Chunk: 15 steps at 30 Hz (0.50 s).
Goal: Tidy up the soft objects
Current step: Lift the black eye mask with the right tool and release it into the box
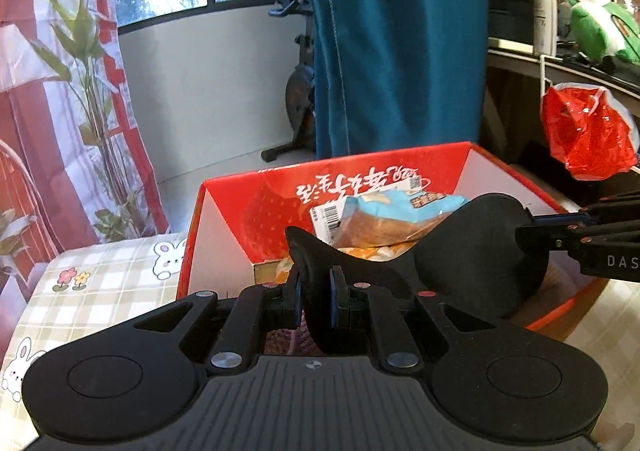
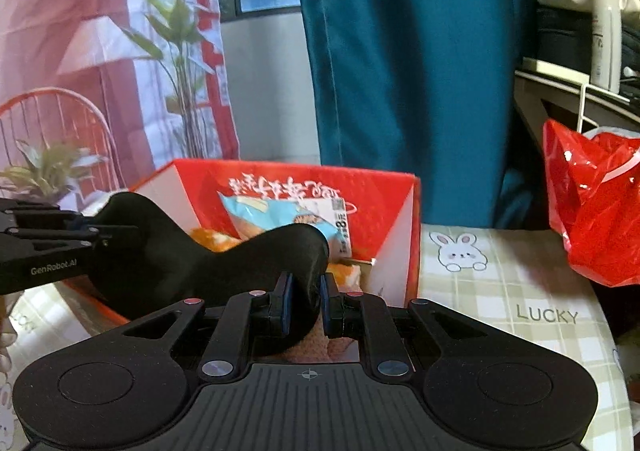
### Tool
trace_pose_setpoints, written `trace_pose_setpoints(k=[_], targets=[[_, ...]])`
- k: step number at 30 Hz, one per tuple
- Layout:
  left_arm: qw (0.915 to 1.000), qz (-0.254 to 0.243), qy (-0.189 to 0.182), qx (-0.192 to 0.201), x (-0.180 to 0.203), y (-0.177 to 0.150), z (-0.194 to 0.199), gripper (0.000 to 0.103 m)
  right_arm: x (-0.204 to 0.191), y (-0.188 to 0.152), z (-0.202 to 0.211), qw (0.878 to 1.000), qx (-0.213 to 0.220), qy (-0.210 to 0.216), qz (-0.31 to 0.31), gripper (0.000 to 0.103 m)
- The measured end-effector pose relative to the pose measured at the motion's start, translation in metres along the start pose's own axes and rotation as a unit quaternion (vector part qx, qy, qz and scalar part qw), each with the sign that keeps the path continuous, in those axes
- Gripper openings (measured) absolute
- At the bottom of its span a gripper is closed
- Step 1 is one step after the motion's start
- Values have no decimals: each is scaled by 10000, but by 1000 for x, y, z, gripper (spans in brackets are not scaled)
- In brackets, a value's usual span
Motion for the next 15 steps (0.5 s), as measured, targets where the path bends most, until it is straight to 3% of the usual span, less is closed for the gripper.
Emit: trace_pose_setpoints(k=[4, 6, 8, 12, 15], targets=[[9999, 77, -70, -78, -6, 0, 1, 20, 5, 1, -5, 9999, -61, -10, -107, 14], [9998, 161, -54, -125, -8, 0, 5, 33, 4, 1, -3, 9999, -62, -20, -84, 16], [9994, 285, -89, -163, -12, 1, 9, 57, 4, 1, 1, 9999, -48, -75, -60, 19], [9993, 346, -71, -129, -16, 2, 22, 70, 1, 3, 14, 9998, 66, -179, 47, 26], [9993, 381, 5, -46, -19, 3, 36, 86, -4, 4, 27, 9997, 159, -121, 153, 35]])
Point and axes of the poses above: each gripper's, at about its wrist camera, not at the fingertips, and z roughly against the way its jaws point, x to its right, y to its top, the point moved 3 cm from there along -z, roughly the way its jaws point, and after that the axes turned 2 degrees about -x, right-handed, at the moved point
